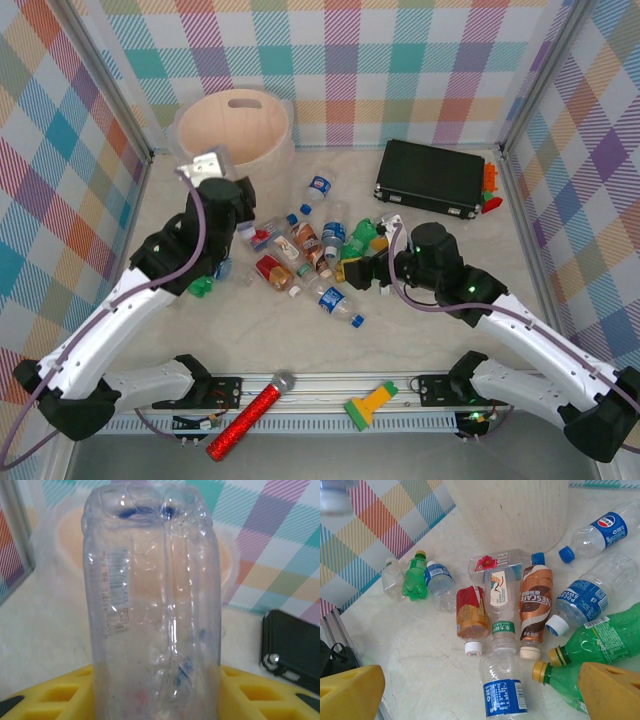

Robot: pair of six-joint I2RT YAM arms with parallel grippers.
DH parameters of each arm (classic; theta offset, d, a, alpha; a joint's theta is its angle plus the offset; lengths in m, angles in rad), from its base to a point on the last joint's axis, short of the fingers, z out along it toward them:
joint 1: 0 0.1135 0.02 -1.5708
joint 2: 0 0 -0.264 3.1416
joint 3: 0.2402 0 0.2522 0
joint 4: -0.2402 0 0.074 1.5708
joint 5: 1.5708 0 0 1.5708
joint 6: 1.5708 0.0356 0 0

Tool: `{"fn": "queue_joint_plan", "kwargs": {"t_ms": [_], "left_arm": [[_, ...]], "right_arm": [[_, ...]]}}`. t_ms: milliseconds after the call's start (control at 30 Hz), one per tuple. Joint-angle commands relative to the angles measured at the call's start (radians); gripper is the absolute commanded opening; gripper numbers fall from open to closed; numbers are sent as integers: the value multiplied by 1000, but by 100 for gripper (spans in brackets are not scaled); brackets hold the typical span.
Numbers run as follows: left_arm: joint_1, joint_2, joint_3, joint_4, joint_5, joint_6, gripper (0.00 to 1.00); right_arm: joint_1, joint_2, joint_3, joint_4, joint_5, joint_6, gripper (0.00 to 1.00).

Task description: Put the plastic bottles in the bin

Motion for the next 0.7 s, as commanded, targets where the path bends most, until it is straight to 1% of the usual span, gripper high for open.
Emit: {"fn": "queue_joint_plan", "kwargs": {"t_ms": [0,133,267,367,400,433,500,600,667], "left_arm": [[30,76,111,119,-19,215,50],[94,180,246,179,19,276,49],[145,277,346,274,39,346,50],[199,358,430,281,56,359,50],[219,382,445,281,63,361,50],[237,397,449,328,79,364,50],[277,426,447,363,120,367,51],[330,468,453,370,121,338,51],[360,494,463,352,148,321,51]], "right_arm": [[9,-40,49,-45,14,7,99],[8,-68,53,-60,14,10,99],[8,-80,53,-67,15,18,99],[8,-87,56,-66,12,19,99],[8,-89,56,-66,14,18,99],[8,-89,59,-68,15,19,99],[8,-92,60,-70,23,14,99],[8,-96,68,-77,26,10,99],[8,-101,69,-82,29,2,99]]}}
